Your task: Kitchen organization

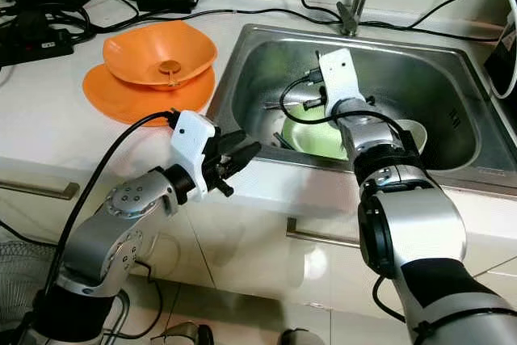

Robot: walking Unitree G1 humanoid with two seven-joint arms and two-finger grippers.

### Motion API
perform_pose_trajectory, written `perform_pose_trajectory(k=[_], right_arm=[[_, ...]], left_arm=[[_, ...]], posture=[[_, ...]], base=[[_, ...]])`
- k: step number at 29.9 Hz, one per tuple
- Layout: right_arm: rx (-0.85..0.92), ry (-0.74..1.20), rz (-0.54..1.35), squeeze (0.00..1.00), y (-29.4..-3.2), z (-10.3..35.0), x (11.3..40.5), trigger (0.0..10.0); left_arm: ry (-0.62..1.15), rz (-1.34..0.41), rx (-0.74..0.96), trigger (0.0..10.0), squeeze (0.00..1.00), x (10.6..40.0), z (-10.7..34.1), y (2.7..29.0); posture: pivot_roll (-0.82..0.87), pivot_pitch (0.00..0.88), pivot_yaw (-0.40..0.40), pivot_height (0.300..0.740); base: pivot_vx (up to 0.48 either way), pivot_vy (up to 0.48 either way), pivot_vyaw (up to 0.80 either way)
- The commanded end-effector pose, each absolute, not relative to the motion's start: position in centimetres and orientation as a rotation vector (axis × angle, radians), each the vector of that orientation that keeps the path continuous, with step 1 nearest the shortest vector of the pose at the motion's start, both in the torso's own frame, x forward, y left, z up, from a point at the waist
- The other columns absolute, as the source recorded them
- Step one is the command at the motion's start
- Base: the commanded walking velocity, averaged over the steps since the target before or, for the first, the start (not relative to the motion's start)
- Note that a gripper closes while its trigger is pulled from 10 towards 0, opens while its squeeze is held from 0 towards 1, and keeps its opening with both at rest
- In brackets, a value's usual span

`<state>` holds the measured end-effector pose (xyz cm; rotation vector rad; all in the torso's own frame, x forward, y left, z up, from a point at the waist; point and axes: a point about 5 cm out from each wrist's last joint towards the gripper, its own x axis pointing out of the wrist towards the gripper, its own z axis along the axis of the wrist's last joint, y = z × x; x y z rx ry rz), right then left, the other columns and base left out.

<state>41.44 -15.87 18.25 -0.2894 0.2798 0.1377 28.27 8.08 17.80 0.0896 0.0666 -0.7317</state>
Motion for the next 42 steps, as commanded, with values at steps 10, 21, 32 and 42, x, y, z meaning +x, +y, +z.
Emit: perform_pose_trajectory(k=[10, 21, 32, 42], right_arm=[[-0.322, 0.4, 0.178, 0.0, -15.4, 15.1, 40.4, 10.0], [-0.34, 0.444, 0.217, 1.0, -14.8, 13.7, 39.8, 10.0], [-0.302, 0.24, 0.179, 0.0, -14.4, 17.1, 41.1, 10.0], [-0.17, -0.12, 0.097, 0.0, -15.2, 24.8, 42.4, 10.0]], left_arm=[[0.066, -0.753, 0.103, 10.0, 0.0, 27.9, 18.0, 7.7], [0.07, -0.752, 0.105, 10.0, 0.0, 27.8, 18.0, 7.8], [0.068, -0.746, 0.104, 10.0, 0.0, 27.8, 18.0, 7.8], [0.067, -0.747, 0.098, 10.0, 0.0, 27.9, 17.9, 7.7]], posture=[[0.04, 0.045, -0.034, 0.74], [0.05, 0.037, -0.038, 0.74], [0.04, 0.037, -0.036, 0.74], [0.02, 0.053, -0.028, 0.74]], base=[[0.0, 0.0, 0.0], [0.0, 0.0, 0.0], [0.0, 0.0, 0.0], [0.0, 0.0, 0.0]])
